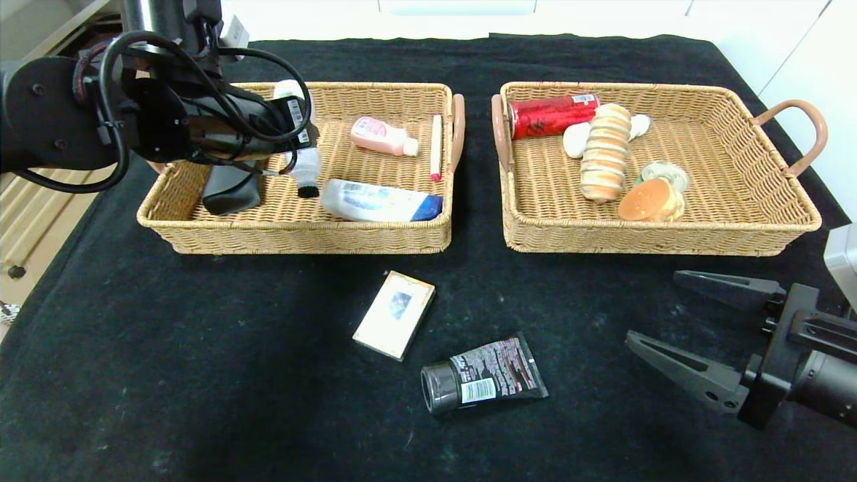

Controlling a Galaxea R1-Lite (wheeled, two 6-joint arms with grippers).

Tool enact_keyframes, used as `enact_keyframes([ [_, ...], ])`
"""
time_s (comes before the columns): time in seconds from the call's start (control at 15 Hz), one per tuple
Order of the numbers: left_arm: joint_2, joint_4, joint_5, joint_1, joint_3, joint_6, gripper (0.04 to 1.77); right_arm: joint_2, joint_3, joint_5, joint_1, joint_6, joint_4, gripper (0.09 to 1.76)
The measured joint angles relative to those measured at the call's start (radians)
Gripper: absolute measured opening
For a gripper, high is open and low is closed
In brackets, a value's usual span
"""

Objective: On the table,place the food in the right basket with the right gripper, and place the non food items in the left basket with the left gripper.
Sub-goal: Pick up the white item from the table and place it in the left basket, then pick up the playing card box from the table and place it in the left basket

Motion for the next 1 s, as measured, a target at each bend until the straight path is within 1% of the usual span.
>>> enact_keyframes([
  [0.13, 0.001, 0.0, 0.0, 0.0, 0.0, 0.0, 0.97, 0.0, 0.0, 0.0, 0.0, 0.0, 0.0, 1.71],
  [0.27, 0.001, 0.0, 0.0, 0.0, 0.001, 0.0, 1.14, 0.0, 0.0, 0.0, 0.0, -0.001, 0.0, 1.71],
  [0.47, -0.001, 0.003, 0.0, 0.0, 0.006, 0.001, 1.32, 0.0, 0.0, 0.0, 0.0, 0.0, -0.001, 1.71],
  [0.6, -0.011, 0.021, 0.003, -0.004, 0.017, 0.005, 1.41, 0.0, -0.001, -0.001, 0.0, 0.0, -0.001, 1.71],
  [0.8, -0.056, 0.037, 0.0, -0.023, 0.075, 0.017, 1.5, -0.006, -0.001, 0.007, 0.0, 0.0, -0.001, 1.71],
  [0.87, -0.077, 0.045, -0.003, -0.037, 0.101, 0.029, 1.53, -0.008, -0.001, 0.011, 0.0, 0.0, -0.001, 1.71],
  [1.0, -0.123, 0.118, -0.004, -0.083, 0.148, 0.056, 1.57, -0.011, 0.0, 0.013, 0.0, 0.0, 0.0, 1.71],
])
